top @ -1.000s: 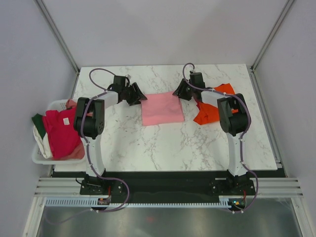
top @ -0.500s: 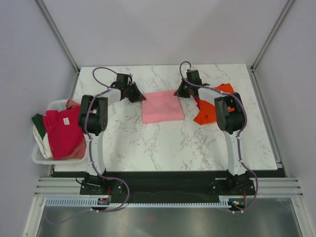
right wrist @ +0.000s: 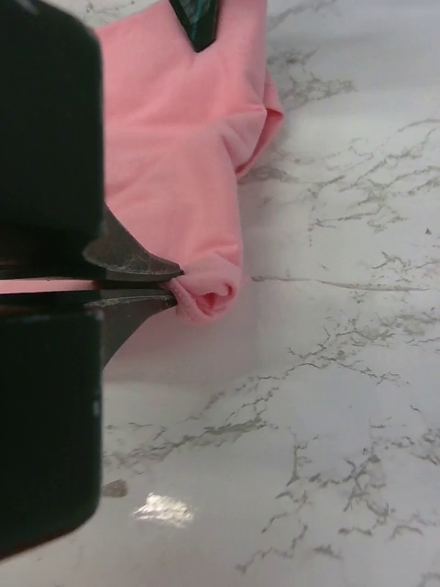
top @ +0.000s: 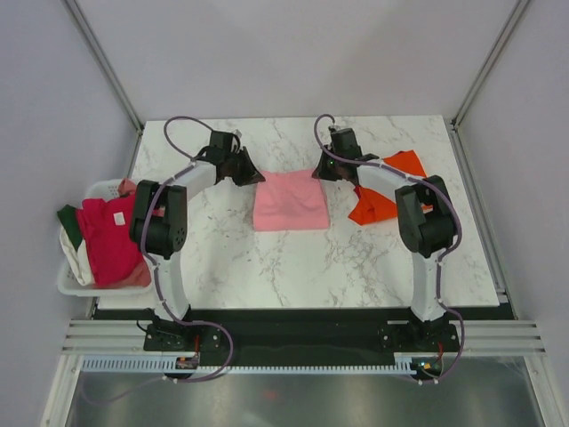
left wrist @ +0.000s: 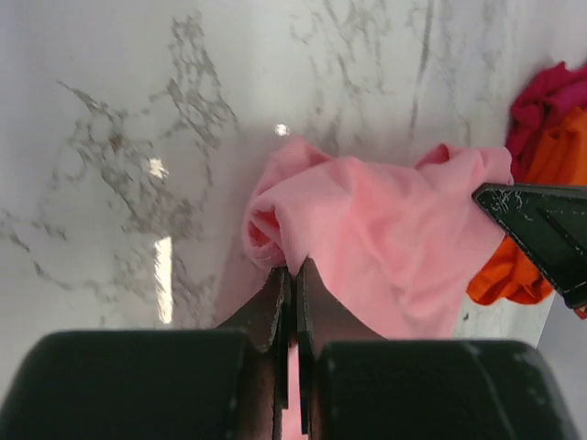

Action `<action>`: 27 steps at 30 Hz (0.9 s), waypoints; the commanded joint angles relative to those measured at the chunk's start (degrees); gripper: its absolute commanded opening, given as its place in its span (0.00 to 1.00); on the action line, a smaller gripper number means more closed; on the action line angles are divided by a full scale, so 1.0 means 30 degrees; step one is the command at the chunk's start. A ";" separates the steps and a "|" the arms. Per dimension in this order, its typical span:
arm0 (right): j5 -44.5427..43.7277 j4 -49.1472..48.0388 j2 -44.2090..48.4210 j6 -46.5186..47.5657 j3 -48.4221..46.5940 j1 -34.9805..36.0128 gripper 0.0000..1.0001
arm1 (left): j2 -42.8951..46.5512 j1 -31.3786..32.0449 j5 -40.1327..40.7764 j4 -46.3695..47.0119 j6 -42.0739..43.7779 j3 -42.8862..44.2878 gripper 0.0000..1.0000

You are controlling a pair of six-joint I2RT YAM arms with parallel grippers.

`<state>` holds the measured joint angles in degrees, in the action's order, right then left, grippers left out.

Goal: Fold and stack the t-shirts
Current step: Neatly place the folded tshirt to the corner

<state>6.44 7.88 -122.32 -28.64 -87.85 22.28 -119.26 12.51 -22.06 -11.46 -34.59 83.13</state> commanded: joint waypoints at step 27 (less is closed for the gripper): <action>-0.1413 0.5987 1.5198 0.1140 0.4938 -1.2492 0.00 | 0.6889 1.3081 0.7295 0.2443 -0.2883 0.1666 0.02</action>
<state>7.79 27.57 -78.91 -27.14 -73.36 -10.33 -95.18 48.80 -4.71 -4.82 -40.82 82.83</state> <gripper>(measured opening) 0.020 0.037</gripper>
